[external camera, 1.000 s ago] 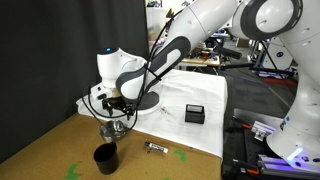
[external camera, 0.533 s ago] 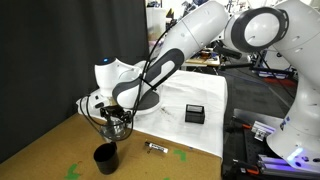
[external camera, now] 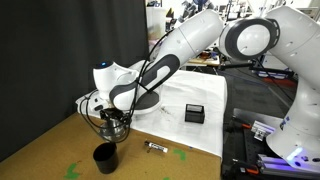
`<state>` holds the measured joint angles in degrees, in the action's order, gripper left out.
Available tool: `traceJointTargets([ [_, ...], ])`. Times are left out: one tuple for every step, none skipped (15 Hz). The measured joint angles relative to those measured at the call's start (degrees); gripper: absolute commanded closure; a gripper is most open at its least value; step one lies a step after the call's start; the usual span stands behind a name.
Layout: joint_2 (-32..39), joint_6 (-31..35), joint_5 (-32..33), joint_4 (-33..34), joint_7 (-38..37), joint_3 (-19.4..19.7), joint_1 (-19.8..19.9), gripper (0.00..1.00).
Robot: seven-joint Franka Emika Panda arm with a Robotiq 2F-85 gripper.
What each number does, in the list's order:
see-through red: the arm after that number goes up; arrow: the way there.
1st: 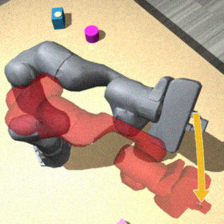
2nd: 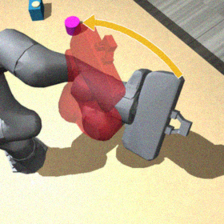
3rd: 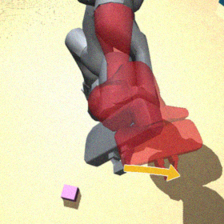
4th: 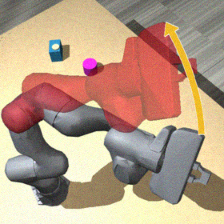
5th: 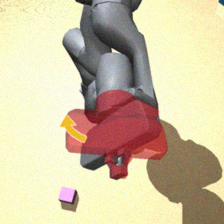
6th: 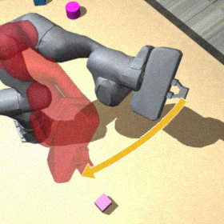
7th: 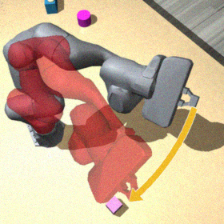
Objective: Pick up the marker from the black cup and put it on the table, then move the silver bowl backward
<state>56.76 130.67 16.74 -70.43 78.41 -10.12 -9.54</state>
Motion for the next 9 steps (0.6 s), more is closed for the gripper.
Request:
traceJointTargets([
  [0.47, -0.69, -0.25, 0.82, 0.35, -0.02, -0.05, 0.00],
  [0.94, -1.26, -0.43, 1.55, 0.64, -0.05, -0.09, 0.00],
  [1.31, -1.86, -0.60, 2.16, 0.92, -0.07, -0.14, 0.00],
  [1.62, -2.60, -0.78, 2.76, 1.24, -0.08, -0.22, 0.00],
  [1.93, -3.28, -0.98, 3.37, 1.52, -0.10, -0.31, 0.01],
  [2.31, -3.82, -1.28, 3.99, 1.81, -0.10, -0.40, 0.05],
  [2.57, -4.42, -1.53, 4.39, 2.05, -0.10, -0.49, 0.03],
  [2.75, -5.09, -1.74, 4.72, 2.33, -0.10, -0.56, 0.02],
  [2.97, -5.62, -1.94, 5.06, 2.54, -0.10, -0.61, 0.00],
])
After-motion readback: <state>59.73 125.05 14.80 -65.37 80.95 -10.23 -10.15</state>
